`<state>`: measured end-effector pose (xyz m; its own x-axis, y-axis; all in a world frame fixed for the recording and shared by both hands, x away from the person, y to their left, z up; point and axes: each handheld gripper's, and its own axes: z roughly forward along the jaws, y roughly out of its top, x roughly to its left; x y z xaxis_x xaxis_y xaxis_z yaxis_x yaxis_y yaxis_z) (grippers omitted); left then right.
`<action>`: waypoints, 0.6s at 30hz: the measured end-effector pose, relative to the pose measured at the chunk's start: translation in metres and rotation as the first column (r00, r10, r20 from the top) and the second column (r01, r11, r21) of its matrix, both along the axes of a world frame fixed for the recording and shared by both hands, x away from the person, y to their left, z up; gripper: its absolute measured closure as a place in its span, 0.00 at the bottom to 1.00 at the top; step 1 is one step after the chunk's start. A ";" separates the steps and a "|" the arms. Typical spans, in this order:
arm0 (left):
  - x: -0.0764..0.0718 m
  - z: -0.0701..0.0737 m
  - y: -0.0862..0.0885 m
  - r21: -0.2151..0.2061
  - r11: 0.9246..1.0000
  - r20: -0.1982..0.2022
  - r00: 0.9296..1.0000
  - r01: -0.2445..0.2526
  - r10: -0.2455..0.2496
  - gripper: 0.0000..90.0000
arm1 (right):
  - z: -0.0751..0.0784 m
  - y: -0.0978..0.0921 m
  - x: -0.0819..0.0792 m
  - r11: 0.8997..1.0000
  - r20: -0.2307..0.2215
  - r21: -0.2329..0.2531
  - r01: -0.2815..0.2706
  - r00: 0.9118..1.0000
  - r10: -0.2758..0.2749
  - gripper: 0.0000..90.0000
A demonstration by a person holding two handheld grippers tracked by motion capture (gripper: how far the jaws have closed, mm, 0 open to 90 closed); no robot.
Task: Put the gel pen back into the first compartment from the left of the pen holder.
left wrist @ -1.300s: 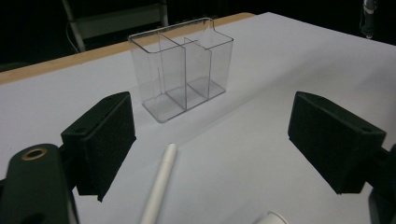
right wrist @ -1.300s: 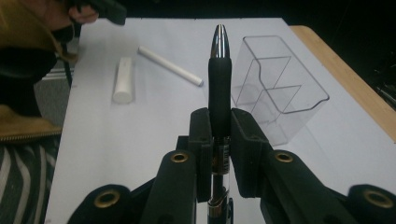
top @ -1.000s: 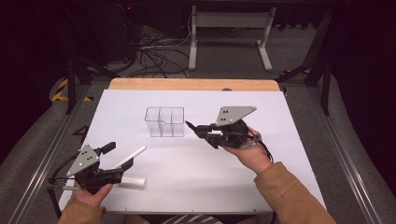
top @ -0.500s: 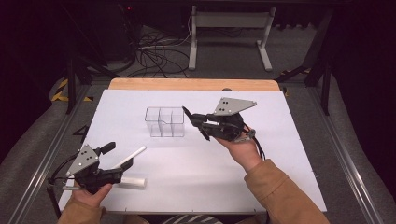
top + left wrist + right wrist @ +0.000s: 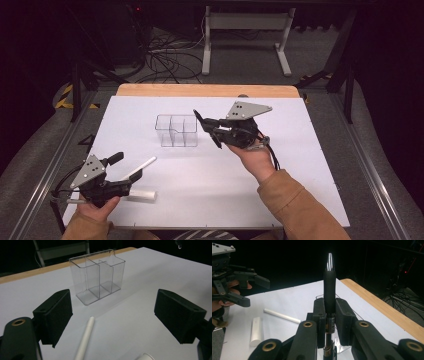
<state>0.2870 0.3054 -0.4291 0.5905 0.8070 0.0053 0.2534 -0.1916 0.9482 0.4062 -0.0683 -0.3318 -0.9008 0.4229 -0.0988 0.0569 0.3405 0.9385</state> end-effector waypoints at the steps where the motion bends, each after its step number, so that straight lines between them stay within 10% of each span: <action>1: 0.000 0.000 0.000 0.000 1.000 0.000 1.000 0.000 0.000 0.17 | 0.000 0.001 0.000 1.000 -0.001 0.001 0.001 1.000 -0.001 0.89; 18: 0.001 0.000 0.001 0.000 1.000 -0.004 1.000 0.003 -0.003 0.17 | 0.004 0.024 0.009 1.000 0.026 0.020 0.023 0.999 -0.024 0.89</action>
<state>0.2876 0.3061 -0.4288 0.5927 0.8054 0.0029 0.2569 -0.1925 0.9471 0.4149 -0.0447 -0.3283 -0.8878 0.4461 -0.1135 0.0401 0.3207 0.9463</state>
